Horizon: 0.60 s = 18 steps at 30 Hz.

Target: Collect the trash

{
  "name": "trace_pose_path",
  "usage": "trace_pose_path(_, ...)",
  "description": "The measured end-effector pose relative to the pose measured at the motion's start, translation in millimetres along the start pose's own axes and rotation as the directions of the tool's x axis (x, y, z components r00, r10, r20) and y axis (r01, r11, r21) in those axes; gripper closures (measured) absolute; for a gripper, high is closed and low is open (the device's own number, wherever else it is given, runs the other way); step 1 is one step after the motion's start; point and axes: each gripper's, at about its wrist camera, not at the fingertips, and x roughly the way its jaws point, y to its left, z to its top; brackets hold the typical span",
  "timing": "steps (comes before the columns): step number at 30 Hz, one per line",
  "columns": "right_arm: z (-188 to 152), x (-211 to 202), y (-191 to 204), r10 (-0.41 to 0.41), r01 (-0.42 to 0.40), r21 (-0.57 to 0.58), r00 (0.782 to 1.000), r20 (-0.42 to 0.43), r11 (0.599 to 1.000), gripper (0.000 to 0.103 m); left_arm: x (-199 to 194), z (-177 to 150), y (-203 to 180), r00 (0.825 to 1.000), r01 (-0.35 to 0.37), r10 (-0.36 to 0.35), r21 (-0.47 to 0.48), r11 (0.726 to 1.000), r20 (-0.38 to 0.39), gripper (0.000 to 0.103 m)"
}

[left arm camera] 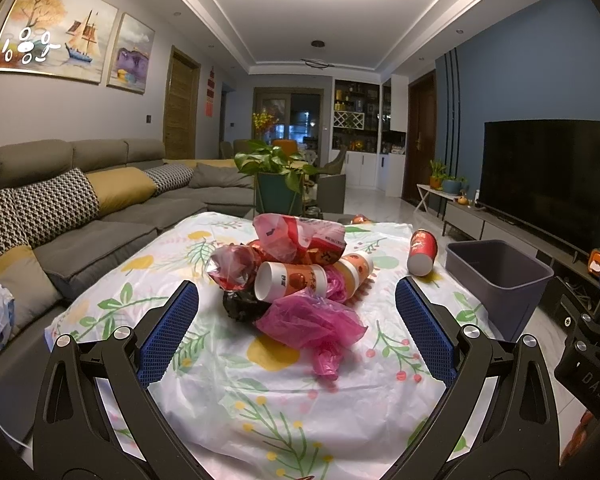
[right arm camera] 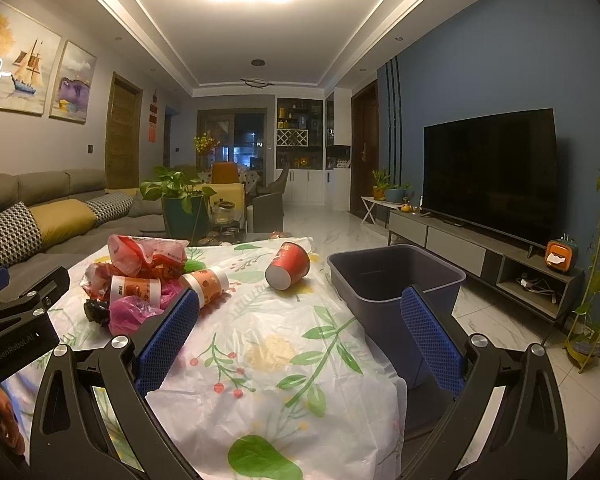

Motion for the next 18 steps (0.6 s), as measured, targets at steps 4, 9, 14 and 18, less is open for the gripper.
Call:
trace_pose_path(4,-0.1,-0.4,0.1,0.000,0.000,0.000,1.000,0.001,1.000,0.006,0.6,-0.5,-0.1,1.000,0.000,0.000,0.000,1.000,0.000,0.006)
trace_pose_path(9,0.8,0.2,-0.1,0.000,0.000,0.001,1.000,0.002,1.000,0.006,0.5,-0.6,-0.1,1.000,0.000,0.000,0.000,1.000,0.000,0.006)
trace_pose_path(14,1.4,0.3,-1.2,-0.001,0.001,0.001,1.000,0.003,1.000,0.006,0.7,-0.7,-0.4,1.000,-0.001,0.001,0.001,1.000,0.000,0.006)
trace_pose_path(18,0.9,-0.5,-1.2,-0.001,0.001,0.001,1.000,0.003,1.000,0.006,0.5,-0.5,-0.1,1.000,-0.001,0.001,0.001,1.000,0.000,0.006)
